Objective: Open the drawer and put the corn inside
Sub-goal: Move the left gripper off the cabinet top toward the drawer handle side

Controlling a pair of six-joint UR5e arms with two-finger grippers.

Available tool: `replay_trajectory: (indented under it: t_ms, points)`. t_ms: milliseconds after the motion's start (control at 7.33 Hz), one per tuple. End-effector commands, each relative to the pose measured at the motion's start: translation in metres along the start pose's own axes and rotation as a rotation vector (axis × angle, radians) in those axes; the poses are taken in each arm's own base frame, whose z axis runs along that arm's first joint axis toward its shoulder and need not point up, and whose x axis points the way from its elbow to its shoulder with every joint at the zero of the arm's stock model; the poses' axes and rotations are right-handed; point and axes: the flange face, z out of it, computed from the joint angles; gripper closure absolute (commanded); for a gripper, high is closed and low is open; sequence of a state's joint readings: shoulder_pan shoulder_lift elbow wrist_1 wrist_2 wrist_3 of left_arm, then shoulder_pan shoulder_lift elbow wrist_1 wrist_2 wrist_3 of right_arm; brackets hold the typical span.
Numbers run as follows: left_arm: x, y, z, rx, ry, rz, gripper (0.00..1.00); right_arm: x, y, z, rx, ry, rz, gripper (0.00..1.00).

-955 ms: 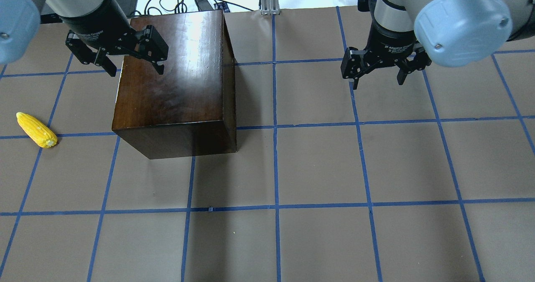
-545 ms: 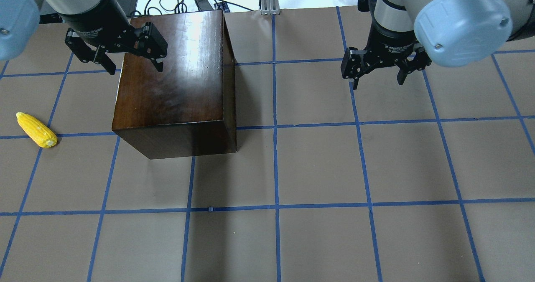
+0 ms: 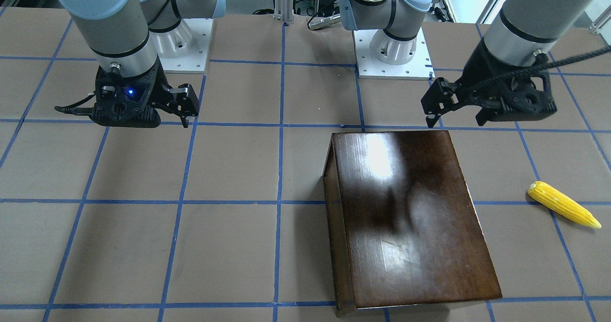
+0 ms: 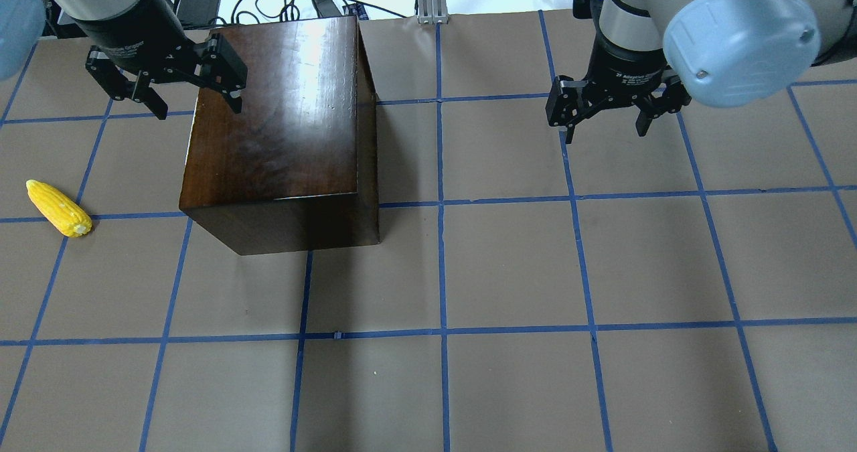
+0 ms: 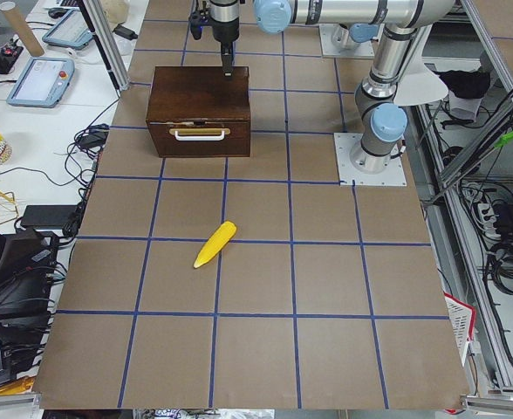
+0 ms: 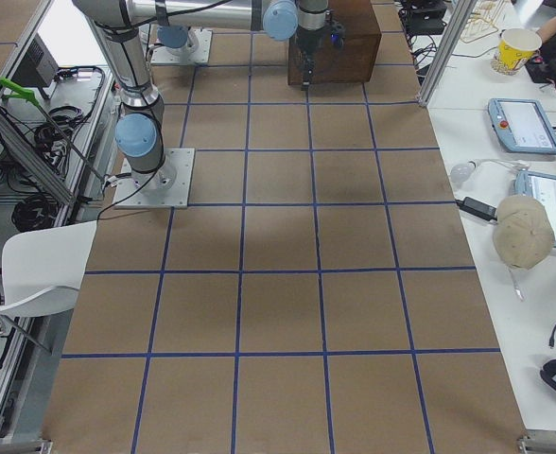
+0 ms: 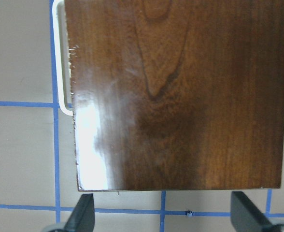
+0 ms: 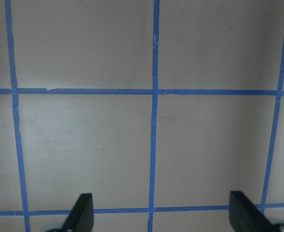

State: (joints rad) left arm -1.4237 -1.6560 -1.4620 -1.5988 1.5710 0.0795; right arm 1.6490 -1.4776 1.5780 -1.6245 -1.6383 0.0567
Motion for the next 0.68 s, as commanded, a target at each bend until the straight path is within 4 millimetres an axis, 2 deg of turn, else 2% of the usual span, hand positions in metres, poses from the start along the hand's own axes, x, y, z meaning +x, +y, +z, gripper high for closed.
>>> replay_trajectory:
  t_ms: [0,409,545]
  points:
    - [-0.055,-0.025,0.012,-0.009,0.056,-0.038,0.0,0.0,0.0,0.0,-0.001,0.0,0.0,0.0]
    - [-0.134,-0.049,0.051,-0.033,0.189,-0.085,0.0,0.0,0.0,0.0,-0.001,0.0,0.0,0.0]
    - [-0.143,-0.052,0.065,-0.05,0.199,-0.037,0.0,0.0,0.0,0.0,-0.001,0.0,0.0,0.0]
